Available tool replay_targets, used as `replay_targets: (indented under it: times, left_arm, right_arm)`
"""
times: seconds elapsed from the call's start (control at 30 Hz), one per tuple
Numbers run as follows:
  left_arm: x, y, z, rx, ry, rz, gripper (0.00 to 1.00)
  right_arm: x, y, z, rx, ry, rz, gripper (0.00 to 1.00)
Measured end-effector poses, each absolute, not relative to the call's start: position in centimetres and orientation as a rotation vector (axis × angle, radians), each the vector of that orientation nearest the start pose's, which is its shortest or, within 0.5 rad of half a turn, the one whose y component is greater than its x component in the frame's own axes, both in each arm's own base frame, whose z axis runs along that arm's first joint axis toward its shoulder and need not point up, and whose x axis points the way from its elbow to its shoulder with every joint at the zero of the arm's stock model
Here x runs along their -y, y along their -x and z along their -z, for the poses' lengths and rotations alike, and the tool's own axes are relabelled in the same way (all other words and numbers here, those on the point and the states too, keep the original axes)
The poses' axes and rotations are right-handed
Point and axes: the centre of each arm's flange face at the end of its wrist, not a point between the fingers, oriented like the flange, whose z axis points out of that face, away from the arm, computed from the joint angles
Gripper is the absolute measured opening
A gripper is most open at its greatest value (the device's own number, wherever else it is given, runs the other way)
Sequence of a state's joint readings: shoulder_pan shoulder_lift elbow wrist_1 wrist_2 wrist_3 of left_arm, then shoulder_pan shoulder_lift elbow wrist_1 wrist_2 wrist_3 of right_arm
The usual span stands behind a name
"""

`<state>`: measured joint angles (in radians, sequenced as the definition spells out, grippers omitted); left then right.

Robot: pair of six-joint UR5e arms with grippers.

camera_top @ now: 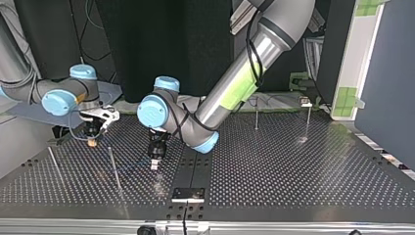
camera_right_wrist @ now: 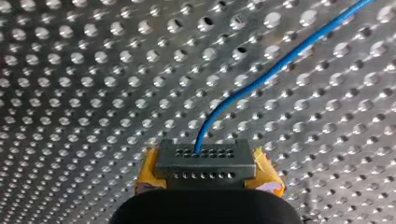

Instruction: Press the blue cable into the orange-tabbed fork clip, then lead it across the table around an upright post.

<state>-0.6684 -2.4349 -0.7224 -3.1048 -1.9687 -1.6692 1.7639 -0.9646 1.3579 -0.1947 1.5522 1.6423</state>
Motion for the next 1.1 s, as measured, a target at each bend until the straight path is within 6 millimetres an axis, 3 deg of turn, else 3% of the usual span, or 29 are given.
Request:
replay_targets:
  times: [0.23, 0.57, 1.1]
  left_arm:
    - [57.7, -57.7, -33.5, -1.548, -0.124, 0.311, 1.0]
    - [58.0, -57.6, -33.6, -1.537, -0.103, 0.342, 1.0]
    - [58.0, -57.5, -33.6, -1.533, -0.079, 0.328, 1.0]
  right_arm:
    - [63.8, -25.5, -21.6, 1.32, -1.484, -1.291, 0.0]
    - [64.1, -22.4, -14.2, 1.389, -1.473, -1.219, 0.0]
    - [65.0, -18.3, -5.0, 1.476, -1.412, -1.16, 0.0]
